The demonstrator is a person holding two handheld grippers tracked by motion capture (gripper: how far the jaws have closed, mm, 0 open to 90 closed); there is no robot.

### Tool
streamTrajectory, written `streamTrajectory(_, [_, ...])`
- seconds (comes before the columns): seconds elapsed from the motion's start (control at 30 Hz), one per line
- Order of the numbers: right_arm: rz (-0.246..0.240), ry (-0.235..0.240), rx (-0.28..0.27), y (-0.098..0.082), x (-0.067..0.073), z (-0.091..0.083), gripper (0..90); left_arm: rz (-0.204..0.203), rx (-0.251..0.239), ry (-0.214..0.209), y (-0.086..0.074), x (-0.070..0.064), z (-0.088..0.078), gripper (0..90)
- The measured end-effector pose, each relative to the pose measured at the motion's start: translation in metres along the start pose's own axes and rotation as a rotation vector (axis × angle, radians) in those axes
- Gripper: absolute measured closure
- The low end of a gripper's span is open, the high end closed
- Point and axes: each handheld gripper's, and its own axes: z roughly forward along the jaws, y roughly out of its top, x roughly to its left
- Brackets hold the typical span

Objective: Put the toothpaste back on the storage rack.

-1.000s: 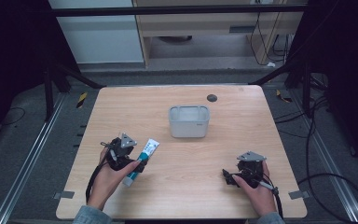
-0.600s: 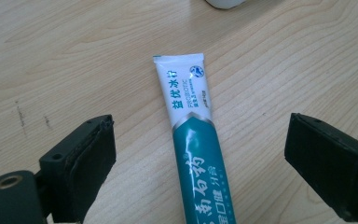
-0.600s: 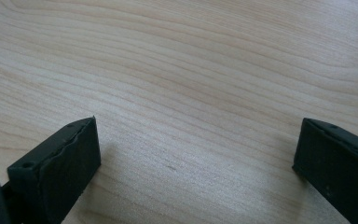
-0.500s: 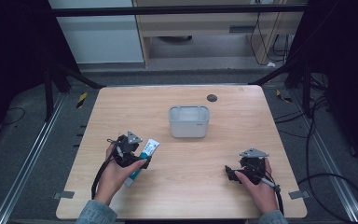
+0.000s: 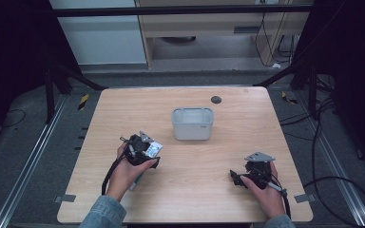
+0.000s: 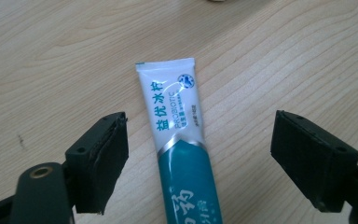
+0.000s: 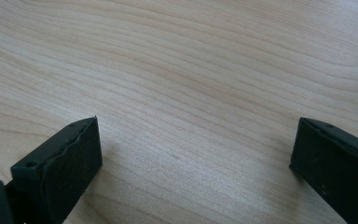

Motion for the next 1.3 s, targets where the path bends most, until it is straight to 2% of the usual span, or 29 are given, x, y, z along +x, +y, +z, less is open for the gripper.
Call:
streamTrajectory(0.1, [-0.013, 0.006, -0.002, 0.0, 0.0, 0.0, 1.9, -0.004, 0.004, 0.01, 0.001, -0.001, 0.002, 20.6])
streamTrajectory(0.17, [-0.009, 0.028, 0.004, 0.0, 0.003, -0.001, 1.9, 0.001, 0.02, 0.017, 0.0, -0.002, 0.005, 22.4])
streamTrajectory(0.2, [-0.03, 0.025, -0.001, 0.0, 0.002, 0.0, 1.9, 0.001, 0.02, 0.017, 0.0, -0.002, 0.005, 23.1])
streamTrajectory(0.33, [-0.017, 0.036, 0.004, 0.0, 0.004, -0.001, 1.8, -0.024, 0.047, 0.008, -0.002, 0.001, 0.012, 27.4])
streamTrajectory(0.47, [-0.015, 0.034, 0.004, 0.0, 0.004, -0.001, 1.8, -0.029, 0.081, -0.004, -0.003, 0.004, 0.019, 34.6])
streamTrajectory(0.5, [-0.035, 0.023, -0.003, -0.001, 0.003, 0.0, 1.8, -0.029, 0.081, -0.004, -0.003, 0.004, 0.019, 36.9])
streamTrajectory(0.57, [-0.031, 0.024, -0.002, -0.001, 0.004, 0.0, 1.8, -0.034, 0.088, -0.008, -0.003, 0.006, 0.021, 40.1])
streamTrajectory(0.6, [-0.024, 0.025, 0.0, -0.001, 0.004, 0.0, 1.8, -0.023, 0.089, -0.008, -0.003, 0.007, 0.022, 42.9])
streamTrajectory(0.87, [-0.023, 0.025, -0.001, -0.001, 0.004, 0.0, 1.8, -0.02, 0.119, -0.006, -0.002, 0.009, 0.025, 45.3])
streamTrajectory(1.07, [-0.026, 0.02, -0.001, -0.001, 0.004, 0.0, 1.8, -0.026, 0.136, -0.011, -0.001, 0.013, 0.027, 51.4])
streamTrajectory(1.3, [-0.019, 0.023, 0.0, -0.001, 0.005, -0.001, 1.8, -0.034, 0.145, -0.021, -0.001, 0.015, 0.028, 51.6])
